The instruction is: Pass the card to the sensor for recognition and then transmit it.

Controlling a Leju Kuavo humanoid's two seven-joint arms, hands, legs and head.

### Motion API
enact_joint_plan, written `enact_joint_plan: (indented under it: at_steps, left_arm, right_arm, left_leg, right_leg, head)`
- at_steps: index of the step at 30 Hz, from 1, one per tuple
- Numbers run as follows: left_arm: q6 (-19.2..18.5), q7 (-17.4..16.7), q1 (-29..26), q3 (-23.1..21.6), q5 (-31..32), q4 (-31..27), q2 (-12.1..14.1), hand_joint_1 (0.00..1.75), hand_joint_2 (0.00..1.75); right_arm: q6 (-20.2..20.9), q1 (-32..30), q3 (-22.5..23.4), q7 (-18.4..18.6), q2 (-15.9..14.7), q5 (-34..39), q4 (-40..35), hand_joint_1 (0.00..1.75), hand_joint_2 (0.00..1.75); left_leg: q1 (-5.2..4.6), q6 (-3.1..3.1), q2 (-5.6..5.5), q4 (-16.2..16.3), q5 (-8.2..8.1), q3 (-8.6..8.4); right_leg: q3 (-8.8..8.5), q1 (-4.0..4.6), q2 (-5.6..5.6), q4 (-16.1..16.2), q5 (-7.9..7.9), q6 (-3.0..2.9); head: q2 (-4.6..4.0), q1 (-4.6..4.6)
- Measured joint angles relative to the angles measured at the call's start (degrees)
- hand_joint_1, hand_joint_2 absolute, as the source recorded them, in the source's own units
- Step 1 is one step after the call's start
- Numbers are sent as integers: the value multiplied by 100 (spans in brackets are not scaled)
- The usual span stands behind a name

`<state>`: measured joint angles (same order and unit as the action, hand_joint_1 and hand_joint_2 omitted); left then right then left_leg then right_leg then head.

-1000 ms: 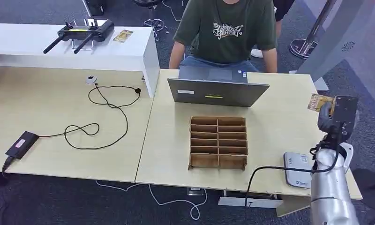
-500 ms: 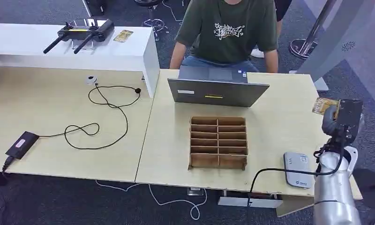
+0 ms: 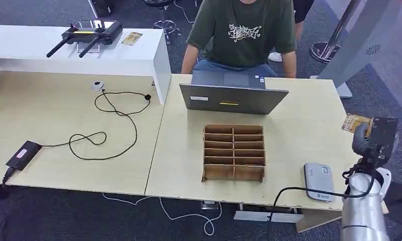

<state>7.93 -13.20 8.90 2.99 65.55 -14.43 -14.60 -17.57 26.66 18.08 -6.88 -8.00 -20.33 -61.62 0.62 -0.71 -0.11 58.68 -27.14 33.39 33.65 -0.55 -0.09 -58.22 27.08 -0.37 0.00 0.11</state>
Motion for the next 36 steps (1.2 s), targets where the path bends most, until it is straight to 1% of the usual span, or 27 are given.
enact_joint_plan:
  at_steps: [8,24,29,36]
  left_arm:
    - [0,4,-4,81,-11,0,-2,0,0]
    - [-7,-11,-5,109,66,0,-11,0,0]
    - [-35,-22,-4,109,101,0,-26,0,0]
    - [-52,-31,-4,109,127,0,-28,0,0]
  right_arm:
    - [-105,-108,50,-100,-2,120,-26,175,175]
    - [-125,-815,371,-138,4,319,-474,175,175]
    - [-107,-1095,485,-142,37,400,-678,175,175]
    - [-90,-1313,634,-107,85,400,-863,175,175]
  left_leg:
    - [0,0,0,0,0,0]
    - [0,1,-6,0,-1,3]
    - [0,3,-11,0,-3,6]
    - [0,3,-11,0,-3,5]
  right_leg:
    - [0,0,-1,0,0,0]
    - [0,0,-6,2,2,2]
    - [1,0,-10,2,3,2]
    - [1,0,-10,2,3,3]
  head:
    - [0,0]
    - [0,-2]
    - [0,-2]
    - [0,-2]
